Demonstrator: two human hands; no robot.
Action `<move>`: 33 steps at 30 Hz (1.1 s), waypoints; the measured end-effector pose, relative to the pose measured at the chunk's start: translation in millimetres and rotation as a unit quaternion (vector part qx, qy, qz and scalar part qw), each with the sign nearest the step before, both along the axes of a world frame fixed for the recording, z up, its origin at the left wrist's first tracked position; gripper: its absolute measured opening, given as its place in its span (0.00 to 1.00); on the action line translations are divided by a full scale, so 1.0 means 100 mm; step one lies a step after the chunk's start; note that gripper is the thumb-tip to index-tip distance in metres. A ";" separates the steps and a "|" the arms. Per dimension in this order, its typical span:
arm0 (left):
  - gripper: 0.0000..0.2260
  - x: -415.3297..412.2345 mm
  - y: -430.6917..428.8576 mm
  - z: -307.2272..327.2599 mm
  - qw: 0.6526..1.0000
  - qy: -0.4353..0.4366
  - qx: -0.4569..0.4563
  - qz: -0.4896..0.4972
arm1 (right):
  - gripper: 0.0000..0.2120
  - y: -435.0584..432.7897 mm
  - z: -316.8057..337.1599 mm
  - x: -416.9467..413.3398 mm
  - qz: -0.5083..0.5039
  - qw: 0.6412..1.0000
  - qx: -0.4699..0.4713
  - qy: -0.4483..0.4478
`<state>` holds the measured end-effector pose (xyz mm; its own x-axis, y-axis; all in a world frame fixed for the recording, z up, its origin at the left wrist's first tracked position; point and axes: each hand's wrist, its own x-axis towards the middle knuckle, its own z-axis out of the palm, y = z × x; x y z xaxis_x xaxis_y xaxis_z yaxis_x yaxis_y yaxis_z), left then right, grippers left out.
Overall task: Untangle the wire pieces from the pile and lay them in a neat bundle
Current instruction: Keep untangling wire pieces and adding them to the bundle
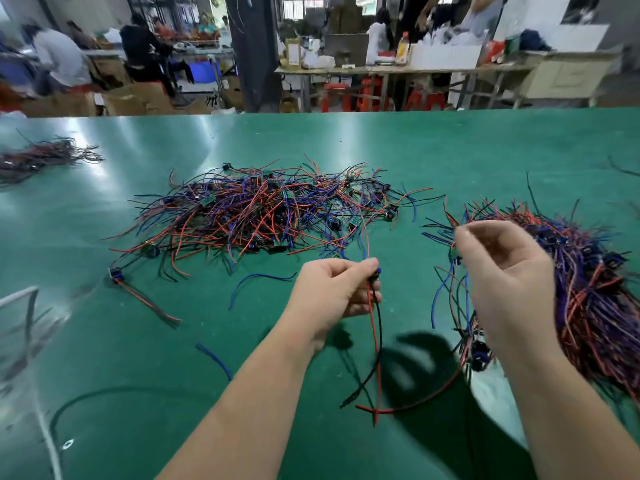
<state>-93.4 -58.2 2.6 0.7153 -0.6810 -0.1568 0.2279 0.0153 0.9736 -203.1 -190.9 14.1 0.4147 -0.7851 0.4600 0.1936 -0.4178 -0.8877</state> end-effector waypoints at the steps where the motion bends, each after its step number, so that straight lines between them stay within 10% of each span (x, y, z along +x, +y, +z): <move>1: 0.08 0.00 0.00 0.01 1.000 0.000 -0.011 -0.001 | 0.05 0.05 -0.01 0.01 0.055 0.997 -0.020 0.040; 5: 0.09 -0.03 0.01 0.00 0.997 -0.034 0.000 -0.068 | 0.13 0.20 -0.11 0.07 0.182 0.963 -0.111 0.163; 11: 0.09 0.00 -0.01 -0.01 0.992 -0.116 0.040 -0.033 | 0.12 0.07 -0.11 0.04 0.038 0.969 -0.165 0.181; 16: 0.08 0.50 0.28 -0.06 0.822 -0.459 0.228 0.247 | 0.13 -0.11 -0.11 -0.04 -0.100 0.936 -0.182 0.286; 25: 0.15 1.10 0.66 -0.40 0.792 -0.356 0.453 0.200 | 0.12 0.12 -0.15 0.03 -0.013 0.940 -0.176 0.291; 33: 0.09 1.05 0.61 -0.36 0.830 -0.350 0.235 0.366 | 0.11 0.29 -0.22 0.12 0.051 0.940 -0.177 0.288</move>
